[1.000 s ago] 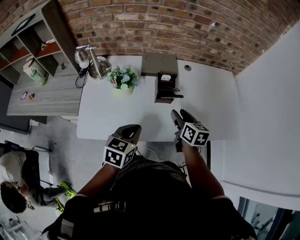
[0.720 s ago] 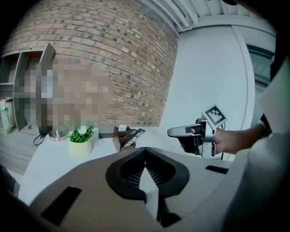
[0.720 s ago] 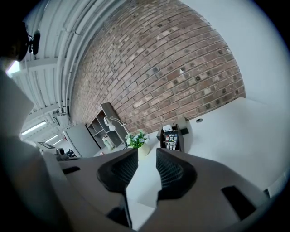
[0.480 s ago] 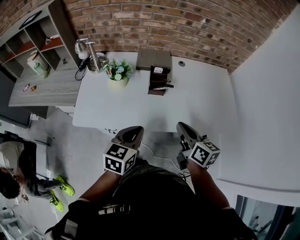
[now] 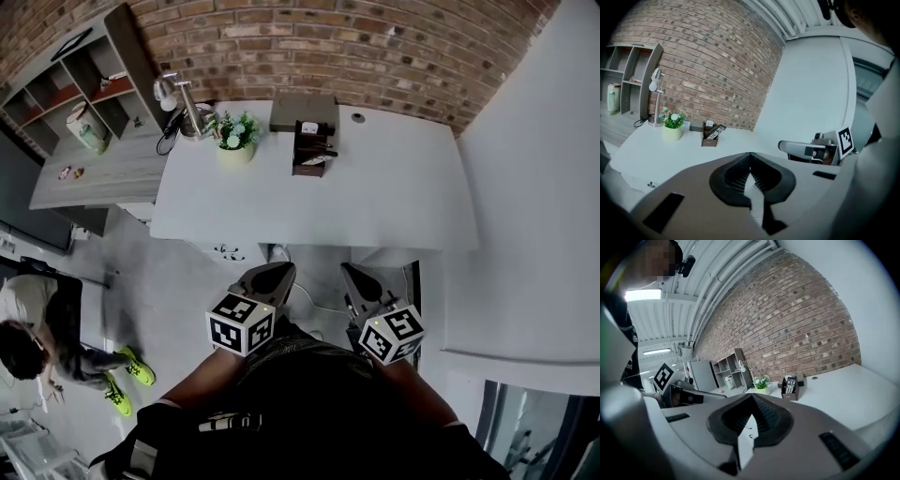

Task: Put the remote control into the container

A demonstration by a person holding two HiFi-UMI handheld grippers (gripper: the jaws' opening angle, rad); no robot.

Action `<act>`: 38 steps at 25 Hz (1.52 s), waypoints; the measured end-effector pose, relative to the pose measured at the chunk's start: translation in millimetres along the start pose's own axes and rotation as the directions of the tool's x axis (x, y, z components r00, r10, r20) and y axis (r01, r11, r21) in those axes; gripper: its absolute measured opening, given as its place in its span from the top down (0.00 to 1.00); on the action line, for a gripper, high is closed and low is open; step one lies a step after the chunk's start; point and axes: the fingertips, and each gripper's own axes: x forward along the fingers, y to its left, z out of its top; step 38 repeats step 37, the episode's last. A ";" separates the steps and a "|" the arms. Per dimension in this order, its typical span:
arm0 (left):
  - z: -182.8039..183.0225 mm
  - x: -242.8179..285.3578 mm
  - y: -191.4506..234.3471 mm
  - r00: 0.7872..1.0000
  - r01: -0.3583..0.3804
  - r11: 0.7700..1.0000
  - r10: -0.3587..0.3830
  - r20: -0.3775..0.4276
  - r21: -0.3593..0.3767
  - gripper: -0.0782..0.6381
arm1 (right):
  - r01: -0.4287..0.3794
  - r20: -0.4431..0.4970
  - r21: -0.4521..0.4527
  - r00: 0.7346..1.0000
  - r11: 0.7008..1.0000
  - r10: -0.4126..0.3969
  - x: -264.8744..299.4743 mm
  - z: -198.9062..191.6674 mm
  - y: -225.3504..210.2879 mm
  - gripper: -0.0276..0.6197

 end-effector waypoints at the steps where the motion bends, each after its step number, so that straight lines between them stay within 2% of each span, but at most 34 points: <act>1: -1.5 -2.1 -2.7 1.000 -0.007 1.000 0.007 0.002 0.002 0.88 | -0.006 -0.001 0.010 1.000 1.000 0.006 -3.8 -3.2 1.9 0.95; 6: -8.1 -21.7 -7.7 0.997 -0.068 0.997 0.067 0.027 0.038 0.88 | -0.022 0.002 0.100 1.000 0.995 0.022 -16.3 -16.1 3.7 0.95; 11: -14.7 -33.3 -12.8 0.994 -0.100 0.993 0.097 0.048 0.060 0.88 | -0.077 0.009 0.156 0.997 0.985 0.077 -20.7 -25.2 13.6 0.95; 28: -11.1 -32.7 -23.3 0.993 -0.111 0.988 0.107 0.051 0.104 0.88 | -0.103 0.026 0.125 0.995 0.987 0.100 -23.4 -19.9 16.3 0.95; 33: -15.7 -26.0 -30.4 0.994 -0.109 0.978 0.106 0.025 0.178 0.88 | -0.094 0.029 0.119 0.995 0.988 0.091 -24.5 -22.6 14.3 0.95; 38: -14.7 -19.3 -35.9 0.996 -0.086 0.979 0.084 0.015 0.185 0.88 | -0.103 0.029 0.108 0.995 0.989 0.100 -22.8 -20.4 16.5 0.95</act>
